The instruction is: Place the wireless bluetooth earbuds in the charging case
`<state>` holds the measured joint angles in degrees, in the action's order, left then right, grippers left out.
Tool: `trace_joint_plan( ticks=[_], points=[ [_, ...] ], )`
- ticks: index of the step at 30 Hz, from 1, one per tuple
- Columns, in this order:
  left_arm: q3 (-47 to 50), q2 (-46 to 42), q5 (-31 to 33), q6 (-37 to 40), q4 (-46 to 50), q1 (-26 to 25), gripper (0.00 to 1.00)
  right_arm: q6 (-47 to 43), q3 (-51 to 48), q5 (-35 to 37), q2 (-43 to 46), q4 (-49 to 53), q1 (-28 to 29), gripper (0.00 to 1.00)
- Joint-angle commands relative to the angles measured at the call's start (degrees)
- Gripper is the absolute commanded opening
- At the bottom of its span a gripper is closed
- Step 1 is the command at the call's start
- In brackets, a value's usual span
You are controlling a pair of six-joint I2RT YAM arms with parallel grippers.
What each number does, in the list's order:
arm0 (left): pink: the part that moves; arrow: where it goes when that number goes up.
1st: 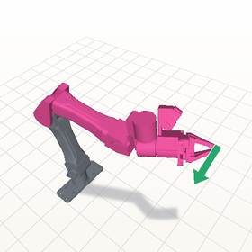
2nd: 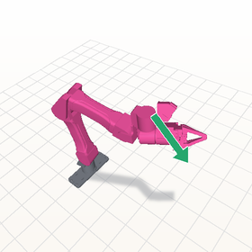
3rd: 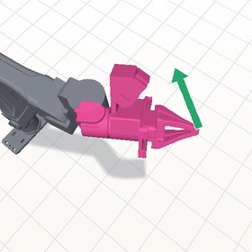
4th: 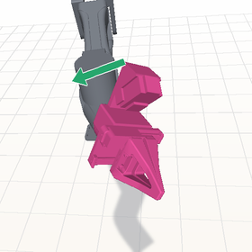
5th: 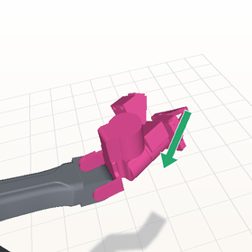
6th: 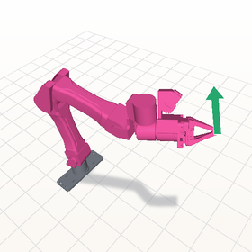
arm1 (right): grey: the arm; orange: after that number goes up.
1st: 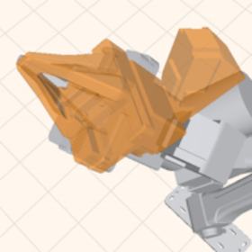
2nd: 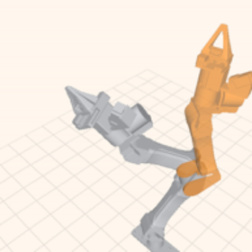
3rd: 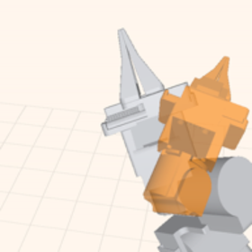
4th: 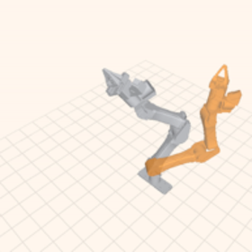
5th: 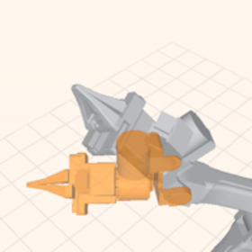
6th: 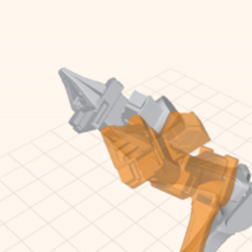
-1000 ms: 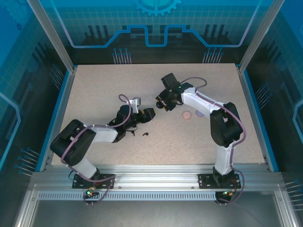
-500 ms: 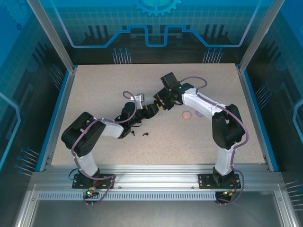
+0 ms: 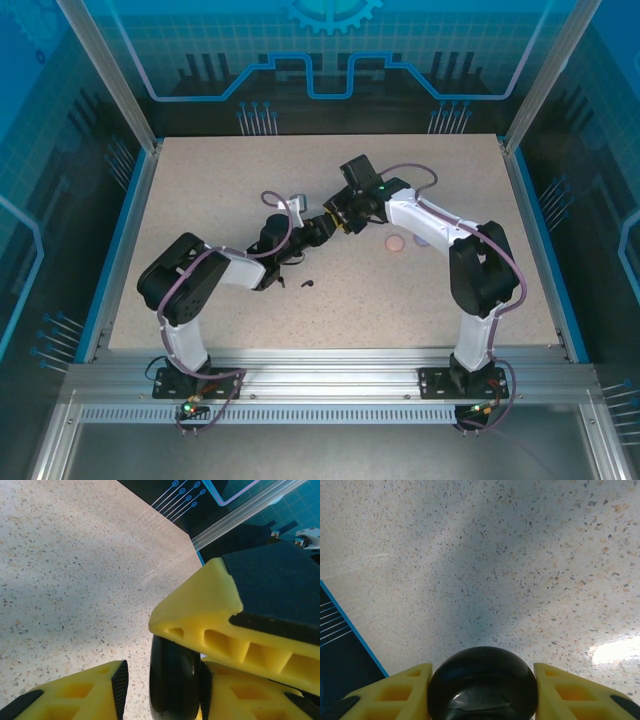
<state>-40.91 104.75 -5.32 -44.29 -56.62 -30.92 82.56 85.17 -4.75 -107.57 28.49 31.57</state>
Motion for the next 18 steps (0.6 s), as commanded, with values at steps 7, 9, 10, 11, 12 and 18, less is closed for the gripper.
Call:
trace_joint_plan(
  ticks=[7,9,10,11,12,18],
  points=[
    [-1.97,1.56,1.63,-0.37,-2.88,-0.23,0.24,0.83,-0.63,-0.46,1.85,-0.1,0.55,0.39],
    [-2.0,1.68,1.54,-0.49,-2.88,-0.28,0.21,0.85,-0.63,-0.49,1.84,-0.16,0.6,0.39],
    [-1.99,1.7,1.54,-0.6,-2.88,-0.2,0.19,0.9,-0.67,-0.43,1.84,-0.12,0.61,0.39],
    [-2.0,1.84,1.5,-0.68,-2.88,-0.23,0.17,0.94,-0.68,-0.39,1.85,-0.17,0.6,0.39],
    [-2.05,1.77,1.52,-0.64,-2.89,-0.28,0.16,0.93,-0.7,-0.43,1.91,-0.19,0.6,0.39],
    [-1.86,1.45,0.8,-1.22,-2.88,-0.26,0.0,0.94,-0.96,-0.4,2.82,-1.78,0.3,0.51]
  ],
)
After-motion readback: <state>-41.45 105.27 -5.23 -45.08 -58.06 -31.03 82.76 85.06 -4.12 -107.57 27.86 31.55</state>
